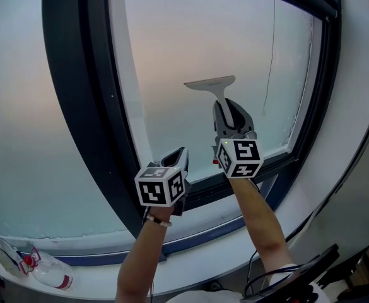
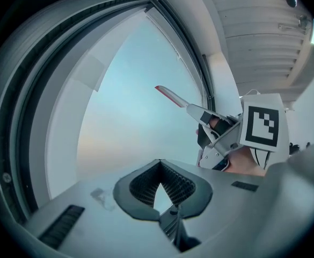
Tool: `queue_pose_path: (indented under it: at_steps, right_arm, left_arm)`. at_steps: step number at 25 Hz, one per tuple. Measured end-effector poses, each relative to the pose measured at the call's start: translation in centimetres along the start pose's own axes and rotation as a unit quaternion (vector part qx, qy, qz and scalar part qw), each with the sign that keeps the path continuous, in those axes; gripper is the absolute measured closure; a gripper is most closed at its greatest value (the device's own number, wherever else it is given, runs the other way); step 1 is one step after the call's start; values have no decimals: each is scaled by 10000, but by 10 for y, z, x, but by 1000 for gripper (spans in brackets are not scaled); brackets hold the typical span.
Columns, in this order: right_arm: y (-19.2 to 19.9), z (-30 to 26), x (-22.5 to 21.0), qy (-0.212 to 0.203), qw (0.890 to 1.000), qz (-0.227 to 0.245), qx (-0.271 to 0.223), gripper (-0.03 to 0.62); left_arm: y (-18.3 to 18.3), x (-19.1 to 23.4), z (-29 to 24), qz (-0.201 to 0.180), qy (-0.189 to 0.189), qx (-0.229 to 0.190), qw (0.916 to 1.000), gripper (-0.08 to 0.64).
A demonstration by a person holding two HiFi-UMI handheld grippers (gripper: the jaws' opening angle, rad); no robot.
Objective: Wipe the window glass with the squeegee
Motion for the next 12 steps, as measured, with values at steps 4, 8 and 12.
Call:
queue_pose_path:
  at_steps: [4,8,12]
  right_arm:
    - [20,15,4,54,9999,13,100,505]
    - [47,32,10,81,9995,-99,273,505]
    - [77,51,18,56,9982,-247,537,505]
  left_arm:
    - [9,3,-1,61,-54,67,9999,560]
    - [20,3,0,112,-79,152,9998,560]
    - [32,4,-1,206,-86,225,9995,560]
Point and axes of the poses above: the fingertips, and each gripper's own axes: z backward along the fingers, x to its left, y out of its underside, the point moved 7 cm from there along z, backward along the fingers, and after that the axes turned 3 degrees about -y, right-handed, at the moved point
